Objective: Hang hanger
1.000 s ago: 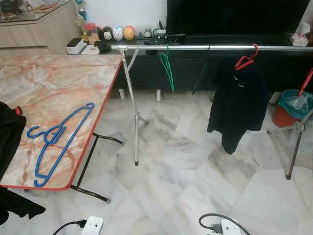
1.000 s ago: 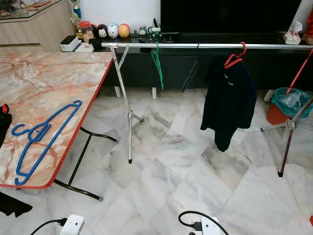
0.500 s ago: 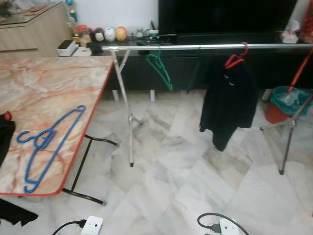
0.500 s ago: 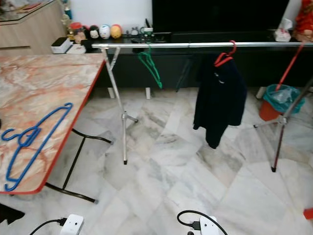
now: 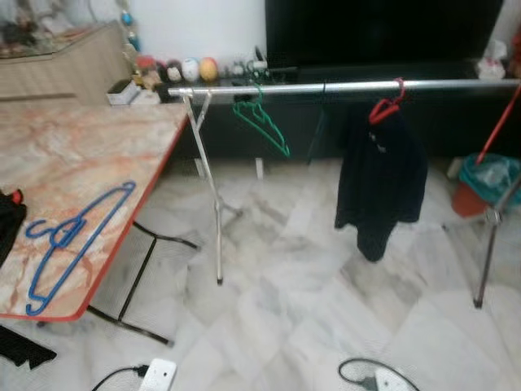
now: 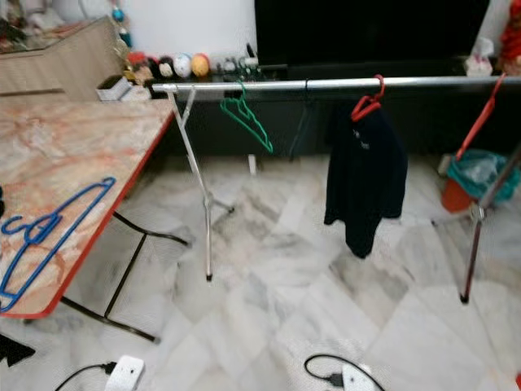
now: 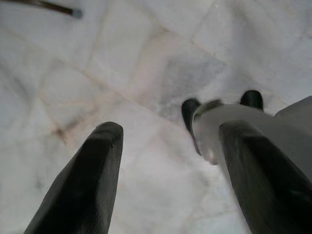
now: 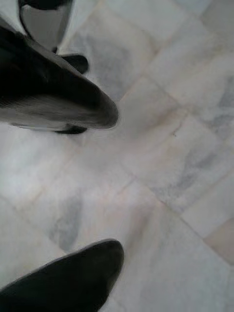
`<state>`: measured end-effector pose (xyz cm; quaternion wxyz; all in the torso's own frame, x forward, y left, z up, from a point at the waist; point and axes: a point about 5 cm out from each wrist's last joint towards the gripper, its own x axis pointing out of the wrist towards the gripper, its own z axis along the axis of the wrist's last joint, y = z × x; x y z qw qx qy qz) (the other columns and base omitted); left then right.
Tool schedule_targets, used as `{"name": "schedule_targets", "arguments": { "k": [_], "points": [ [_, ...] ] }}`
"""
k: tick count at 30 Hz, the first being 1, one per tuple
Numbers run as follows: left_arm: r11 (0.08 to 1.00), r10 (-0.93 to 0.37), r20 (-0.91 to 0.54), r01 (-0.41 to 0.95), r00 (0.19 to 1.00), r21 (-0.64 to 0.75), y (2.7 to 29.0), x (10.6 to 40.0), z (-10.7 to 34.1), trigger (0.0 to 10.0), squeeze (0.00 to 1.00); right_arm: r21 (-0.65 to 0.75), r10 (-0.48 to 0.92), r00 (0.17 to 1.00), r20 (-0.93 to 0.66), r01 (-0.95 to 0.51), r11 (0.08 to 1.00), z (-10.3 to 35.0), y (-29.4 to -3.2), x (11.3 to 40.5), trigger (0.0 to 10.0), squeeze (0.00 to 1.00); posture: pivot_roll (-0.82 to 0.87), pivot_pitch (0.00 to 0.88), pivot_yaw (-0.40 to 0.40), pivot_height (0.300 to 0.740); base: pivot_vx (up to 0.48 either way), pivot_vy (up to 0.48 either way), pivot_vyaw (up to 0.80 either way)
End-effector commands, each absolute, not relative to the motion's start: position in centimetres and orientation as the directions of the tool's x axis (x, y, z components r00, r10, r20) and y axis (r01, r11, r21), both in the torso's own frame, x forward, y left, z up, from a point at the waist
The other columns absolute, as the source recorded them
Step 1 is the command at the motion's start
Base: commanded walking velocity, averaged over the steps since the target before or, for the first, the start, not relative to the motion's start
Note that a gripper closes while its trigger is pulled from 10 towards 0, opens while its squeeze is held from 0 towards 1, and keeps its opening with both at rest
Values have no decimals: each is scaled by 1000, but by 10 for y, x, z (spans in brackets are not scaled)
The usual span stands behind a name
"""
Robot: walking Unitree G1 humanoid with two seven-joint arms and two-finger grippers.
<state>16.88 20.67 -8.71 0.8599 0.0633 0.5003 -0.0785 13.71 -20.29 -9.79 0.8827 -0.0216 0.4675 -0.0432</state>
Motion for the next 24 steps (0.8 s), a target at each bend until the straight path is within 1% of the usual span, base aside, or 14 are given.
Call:
{"name": "schedule_targets", "arguments": {
  "k": [1, 13, 24],
  "points": [
    [979, -62, -877, 200, 477, 40, 211, 165, -88, 10000, 0, -61, -79, 552, -830, 51, 997, -100, -196, 136, 10000, 0, -21, 0, 32, 740, 0, -289, 0],
    [979, -62, -877, 202, 477, 41, 211, 165, -88, 10000, 0, -62, -80, 550, -832, 51, 997, -100, -196, 135, 10000, 0, -20, 0, 33, 740, 0, -290, 0],
    [980, -54, -878, 194, 476, 45, 211, 165, -88, 10000, 0, -61, -81, 548, -832, 54, 997, -100, -196, 136, 10000, 0, -21, 0, 32, 740, 0, 0, 0]
  ]
}}
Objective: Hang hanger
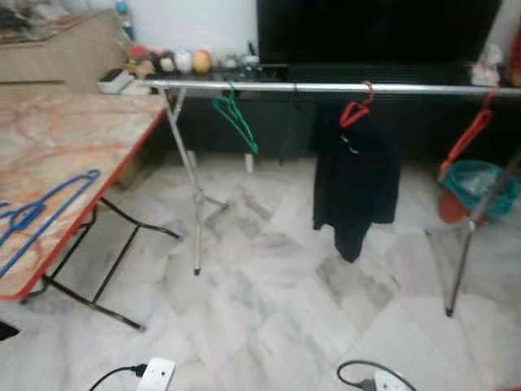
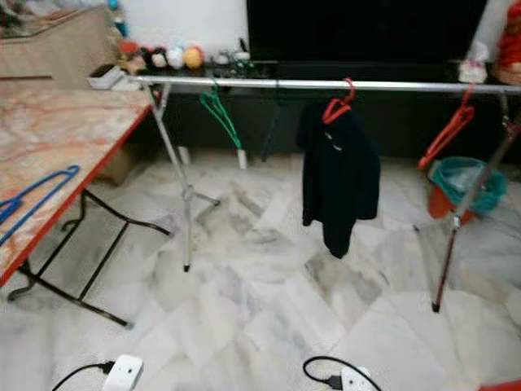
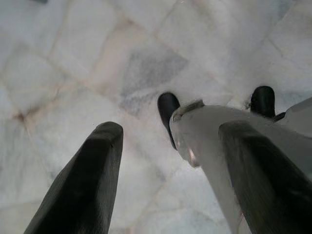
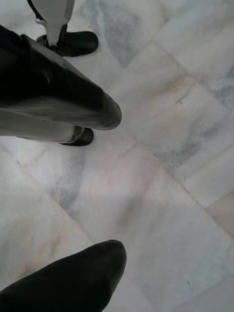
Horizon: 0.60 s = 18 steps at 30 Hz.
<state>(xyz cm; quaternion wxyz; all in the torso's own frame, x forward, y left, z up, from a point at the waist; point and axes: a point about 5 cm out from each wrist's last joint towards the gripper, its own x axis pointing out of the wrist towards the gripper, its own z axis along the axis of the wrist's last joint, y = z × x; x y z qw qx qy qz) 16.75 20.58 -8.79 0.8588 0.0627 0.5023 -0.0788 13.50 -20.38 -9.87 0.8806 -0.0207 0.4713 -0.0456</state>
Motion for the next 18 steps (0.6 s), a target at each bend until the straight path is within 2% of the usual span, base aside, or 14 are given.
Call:
{"name": "schedule_targets", "arguments": {
  "k": [1, 18],
  "points": [
    [980, -54, -878, 194, 476, 45, 211, 165, -88, 10000, 0, -61, -81, 548, -832, 55, 997, -100, -196, 136, 10000, 0, -21, 0, 32, 740, 0, 0, 0],
    [984, -54, -876, 175, 479, 35, 211, 164, -88, 10000, 0, -61, -81, 544, -835, 55, 997, -100, -199, 134, 10000, 0, -20, 0, 31, 740, 0, 0, 0]
  ]
}}
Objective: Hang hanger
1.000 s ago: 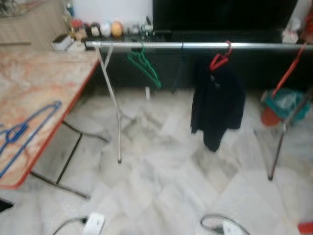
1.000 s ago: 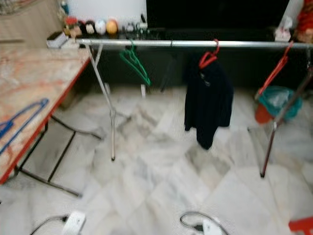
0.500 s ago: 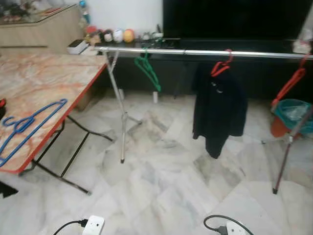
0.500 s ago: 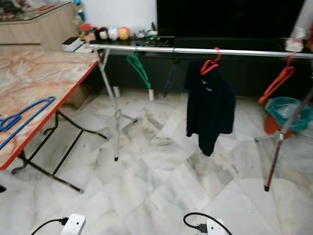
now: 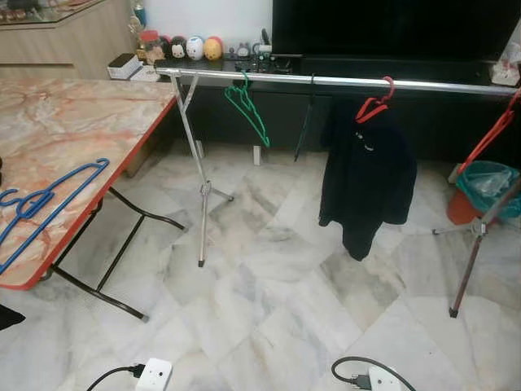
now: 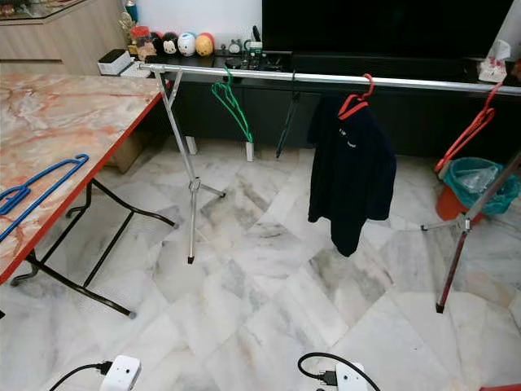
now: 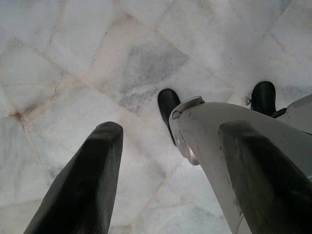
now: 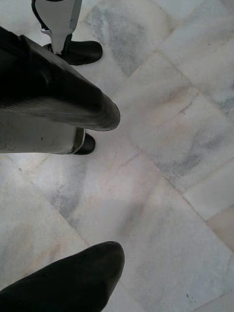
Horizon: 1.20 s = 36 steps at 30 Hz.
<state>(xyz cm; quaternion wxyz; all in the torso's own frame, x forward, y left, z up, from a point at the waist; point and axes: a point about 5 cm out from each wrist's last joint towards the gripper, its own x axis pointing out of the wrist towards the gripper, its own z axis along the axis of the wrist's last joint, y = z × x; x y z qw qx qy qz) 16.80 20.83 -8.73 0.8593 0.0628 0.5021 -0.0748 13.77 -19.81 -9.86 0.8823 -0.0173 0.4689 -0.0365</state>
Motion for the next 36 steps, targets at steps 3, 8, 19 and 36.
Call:
{"name": "schedule_targets", "arguments": {
  "k": [3, 8, 19, 36],
  "points": [
    [985, -52, -876, 167, 480, 33, 211, 164, -88, 10000, 0, -62, -82, 544, -835, 55, 997, -100, -201, 134, 10000, 0, -20, 0, 32, 740, 0, 170, 0],
    [985, -54, -875, 170, 481, 33, 211, 165, -88, 10000, 0, -64, -85, 540, -837, 58, 996, -100, -204, 132, 10000, 0, -20, 0, 32, 740, 0, 52, 0],
    [981, -60, -878, 189, 474, 35, 211, 165, -88, 10000, 0, -69, -92, 538, -838, 64, 996, -99, -209, 132, 10000, 0, -20, 0, 31, 740, 0, 231, 0],
    [980, -64, -877, 195, 477, 35, 210, 165, -88, 10000, 0, -63, -86, 550, -831, 60, 996, -98, -199, 140, 10000, 0, -20, 0, 29, 740, 0, 0, 0]
  ]
}}
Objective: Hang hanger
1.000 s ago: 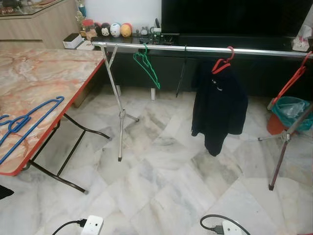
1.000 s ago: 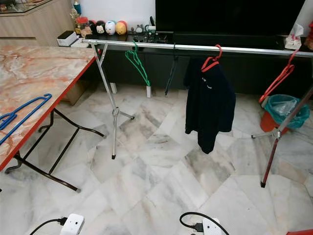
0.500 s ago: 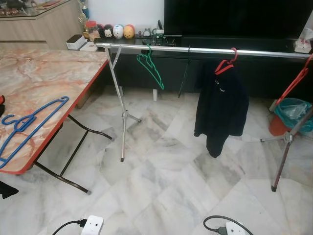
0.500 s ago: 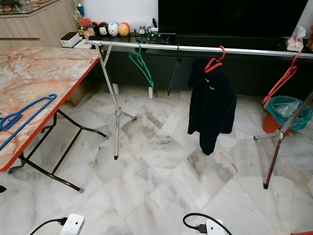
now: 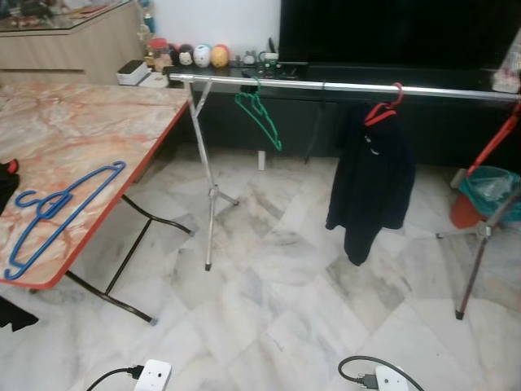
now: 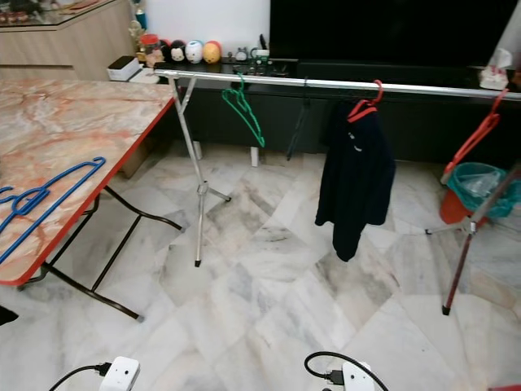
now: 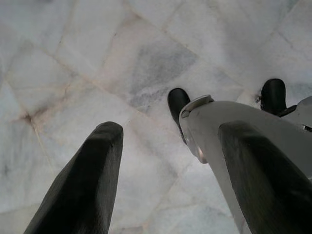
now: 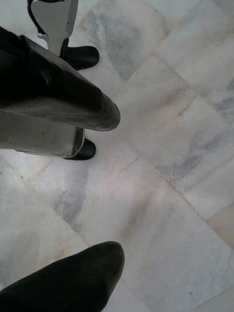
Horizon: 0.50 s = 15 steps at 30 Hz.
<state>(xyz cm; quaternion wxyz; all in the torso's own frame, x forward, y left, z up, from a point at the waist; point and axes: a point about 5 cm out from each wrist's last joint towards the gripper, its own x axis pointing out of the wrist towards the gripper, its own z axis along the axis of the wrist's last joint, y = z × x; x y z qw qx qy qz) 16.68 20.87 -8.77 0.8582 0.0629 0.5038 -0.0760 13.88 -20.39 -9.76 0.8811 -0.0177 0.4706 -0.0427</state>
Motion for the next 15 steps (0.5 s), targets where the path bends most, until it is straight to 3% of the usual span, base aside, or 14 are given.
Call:
{"name": "schedule_targets", "arguments": {
  "k": [1, 15],
  "points": [
    [980, -63, -877, 195, 477, 35, 210, 165, -88, 10000, 0, -63, -85, 550, -831, 58, 996, -98, -199, 140, 10000, 0, -20, 0, 29, 740, 0, 0, 0],
    [980, -64, -876, 196, 477, 35, 210, 165, -88, 10000, 0, -66, -88, 558, -825, 60, 996, -98, -199, 141, 10000, 0, -22, 0, 28, 740, 0, 0, 0]
  ]
}}
